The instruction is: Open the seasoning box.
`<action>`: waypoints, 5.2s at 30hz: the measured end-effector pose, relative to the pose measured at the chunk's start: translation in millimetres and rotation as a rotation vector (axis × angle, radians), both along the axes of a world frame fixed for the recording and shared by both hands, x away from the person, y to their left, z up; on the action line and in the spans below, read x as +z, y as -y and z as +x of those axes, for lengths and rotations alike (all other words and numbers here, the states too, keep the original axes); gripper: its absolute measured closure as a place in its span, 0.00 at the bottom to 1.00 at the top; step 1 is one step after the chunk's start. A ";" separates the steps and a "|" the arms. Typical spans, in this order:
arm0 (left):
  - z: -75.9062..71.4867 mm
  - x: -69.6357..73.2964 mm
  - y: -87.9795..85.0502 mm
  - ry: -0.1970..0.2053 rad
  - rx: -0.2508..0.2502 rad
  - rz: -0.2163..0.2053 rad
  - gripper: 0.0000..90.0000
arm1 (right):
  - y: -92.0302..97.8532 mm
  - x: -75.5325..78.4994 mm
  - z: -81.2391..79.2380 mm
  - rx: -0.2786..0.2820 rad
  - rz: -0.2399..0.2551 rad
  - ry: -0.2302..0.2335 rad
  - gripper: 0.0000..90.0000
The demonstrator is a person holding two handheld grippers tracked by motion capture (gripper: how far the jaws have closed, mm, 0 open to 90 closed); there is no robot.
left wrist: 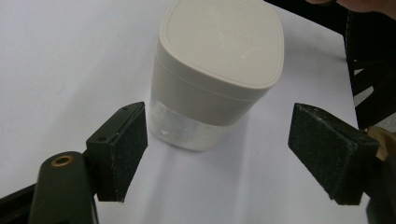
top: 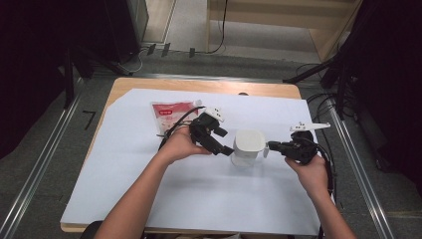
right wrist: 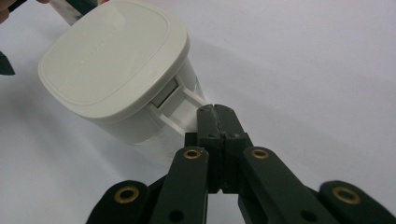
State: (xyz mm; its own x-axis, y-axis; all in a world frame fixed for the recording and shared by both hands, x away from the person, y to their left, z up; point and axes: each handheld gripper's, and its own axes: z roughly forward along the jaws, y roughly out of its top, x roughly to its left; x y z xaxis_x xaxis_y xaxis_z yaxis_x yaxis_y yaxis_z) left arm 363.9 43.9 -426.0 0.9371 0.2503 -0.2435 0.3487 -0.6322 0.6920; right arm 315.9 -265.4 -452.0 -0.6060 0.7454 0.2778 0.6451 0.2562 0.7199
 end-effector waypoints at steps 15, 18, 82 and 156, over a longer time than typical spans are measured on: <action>4.3 -14.4 18.5 -0.015 0.016 0.001 0.20 | -2.1 -0.6 -2.5 -0.031 0.006 0.013 1.00; 4.8 -16.4 20.3 -0.018 0.006 0.006 0.21 | -2.5 -1.0 -3.9 -0.036 -0.002 0.013 1.00; 8.5 -11.2 48.9 0.101 -0.104 0.090 0.17 | -6.7 -2.3 -9.3 -0.048 -0.044 0.037 1.00; 1.2 39.3 73.4 -0.049 -0.156 0.056 0.98 | -2.6 -9.1 -12.5 -0.034 -0.019 0.003 1.00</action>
